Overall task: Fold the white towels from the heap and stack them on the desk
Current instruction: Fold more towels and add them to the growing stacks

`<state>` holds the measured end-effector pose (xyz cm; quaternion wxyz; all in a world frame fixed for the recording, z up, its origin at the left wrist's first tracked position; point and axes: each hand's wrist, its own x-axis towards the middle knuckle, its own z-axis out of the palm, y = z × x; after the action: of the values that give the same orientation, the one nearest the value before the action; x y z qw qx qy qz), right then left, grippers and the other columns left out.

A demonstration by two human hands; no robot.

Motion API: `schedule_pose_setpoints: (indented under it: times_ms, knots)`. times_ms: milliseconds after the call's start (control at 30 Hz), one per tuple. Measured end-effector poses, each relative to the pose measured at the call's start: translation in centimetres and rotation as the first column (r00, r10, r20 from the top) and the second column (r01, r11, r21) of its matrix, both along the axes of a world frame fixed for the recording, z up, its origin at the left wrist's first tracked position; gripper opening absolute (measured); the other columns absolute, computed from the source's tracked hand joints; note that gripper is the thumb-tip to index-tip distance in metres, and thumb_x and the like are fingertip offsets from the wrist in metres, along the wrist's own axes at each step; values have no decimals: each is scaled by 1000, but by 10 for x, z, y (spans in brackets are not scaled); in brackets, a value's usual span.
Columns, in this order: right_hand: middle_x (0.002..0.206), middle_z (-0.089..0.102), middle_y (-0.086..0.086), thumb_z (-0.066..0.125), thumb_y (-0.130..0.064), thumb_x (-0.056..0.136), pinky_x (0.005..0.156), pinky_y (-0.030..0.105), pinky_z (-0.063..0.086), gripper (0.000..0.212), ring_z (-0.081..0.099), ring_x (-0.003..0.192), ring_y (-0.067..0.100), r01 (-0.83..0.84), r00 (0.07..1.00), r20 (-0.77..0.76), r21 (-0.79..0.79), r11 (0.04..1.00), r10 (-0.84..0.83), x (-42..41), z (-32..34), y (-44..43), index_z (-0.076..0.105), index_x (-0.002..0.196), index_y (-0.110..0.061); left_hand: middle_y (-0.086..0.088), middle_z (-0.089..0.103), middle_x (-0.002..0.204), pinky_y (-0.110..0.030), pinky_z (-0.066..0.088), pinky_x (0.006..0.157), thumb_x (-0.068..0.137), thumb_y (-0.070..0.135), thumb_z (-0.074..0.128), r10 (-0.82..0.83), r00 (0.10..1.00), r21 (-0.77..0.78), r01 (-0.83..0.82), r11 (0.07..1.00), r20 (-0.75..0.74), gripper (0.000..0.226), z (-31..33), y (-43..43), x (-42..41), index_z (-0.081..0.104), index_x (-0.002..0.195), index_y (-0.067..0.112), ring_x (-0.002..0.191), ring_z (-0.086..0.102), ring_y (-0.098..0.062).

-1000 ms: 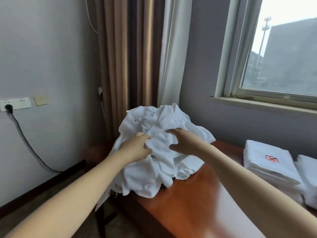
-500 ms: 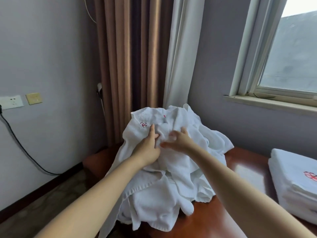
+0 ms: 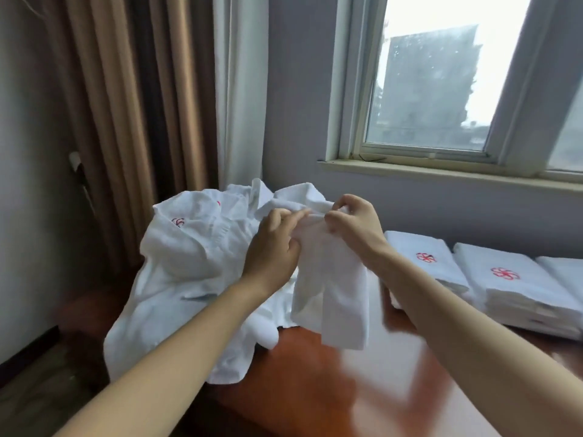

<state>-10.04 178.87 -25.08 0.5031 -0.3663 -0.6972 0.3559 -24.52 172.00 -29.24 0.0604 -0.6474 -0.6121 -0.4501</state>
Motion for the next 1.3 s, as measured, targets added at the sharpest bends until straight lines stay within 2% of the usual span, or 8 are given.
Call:
schedule_pose_setpoints:
  times_ms: [200, 400, 533, 633, 867, 1067, 1167, 1300]
  knots:
    - [50, 43, -9, 53, -20, 50, 39, 15, 27, 7, 37, 43, 7, 126, 982, 149, -87, 988, -112, 131, -12, -30, 53, 57, -18, -6, 56, 112, -35, 43, 97, 85, 0, 52, -164, 986, 20, 164, 986, -12, 47, -19, -7, 113, 64, 126, 18, 112, 52, -22]
    - [55, 52, -3, 52, -22, 50, 55, 24, 35, 12, 47, 55, 13, 229, 889, 440, -180, 957, -130, 256, -66, -58, 59, 58, -17, -2, 54, 108, -38, 43, 96, 90, 11, 53, -303, 953, -203, 296, 933, -5, 35, -76, -16, 224, 69, 119, 24, 111, 50, -21]
    - [46, 55, -9, 51, -21, 54, 42, 14, 34, 15, 48, 42, 0, 329, 827, 527, -168, 929, -198, 324, -93, -63, 62, 62, -15, -1, 55, 119, -37, 40, 102, 86, 9, 52, -419, 907, -316, 384, 868, -48, 44, -97, -19, 280, 65, 125, 27, 120, 48, -20]
    - [51, 56, -7, 55, -9, 65, 50, 20, 37, 11, 51, 52, 10, 434, 780, 560, -161, 887, -280, 367, -103, -58, 60, 58, -16, 1, 55, 124, -40, 44, 98, 88, 11, 51, -487, 871, -347, 439, 829, -64, 47, -100, -14, 307, 60, 131, 27, 120, 49, -18]
    - [119, 62, -3, 50, -23, 84, 88, 36, 44, 23, 56, 108, 25, 633, 346, 832, 133, 762, -433, 409, -110, -49, 68, 96, -28, 8, 60, 116, -35, 51, 88, 88, 13, 55, -521, 853, -363, 478, 800, -27, 37, -102, 9, 333, 65, 120, 29, 103, 57, -10]
    - [136, 58, -6, 61, -40, 82, 103, 39, 42, 50, 53, 123, 19, 423, 592, 758, -3, 906, -274, 385, -118, -44, 56, 131, -29, 9, 62, 112, -32, 49, 91, 87, 25, 57, -518, 850, -452, 425, 784, -100, 25, -113, 13, 329, 69, 109, 31, 107, 56, -9]
    - [135, 57, -5, 65, -41, 81, 97, 33, 43, 57, 53, 121, 15, 362, 602, 788, -122, 924, -132, 372, -127, -43, 52, 134, -26, 13, 65, 110, -32, 50, 88, 87, 30, 57, -532, 833, -494, 403, 770, -150, 22, -120, 12, 321, 70, 105, 30, 107, 58, -8]
    - [84, 64, -3, 54, -45, 88, 68, 33, 40, 27, 57, 81, 18, 357, 575, 802, -67, 932, -162, 363, -135, -42, 60, 80, -20, 9, 62, 78, -32, 47, 68, 89, 36, 53, -487, 841, -452, 349, 821, -235, 23, -120, 10, 311, 61, 71, 23, 84, 60, -15]
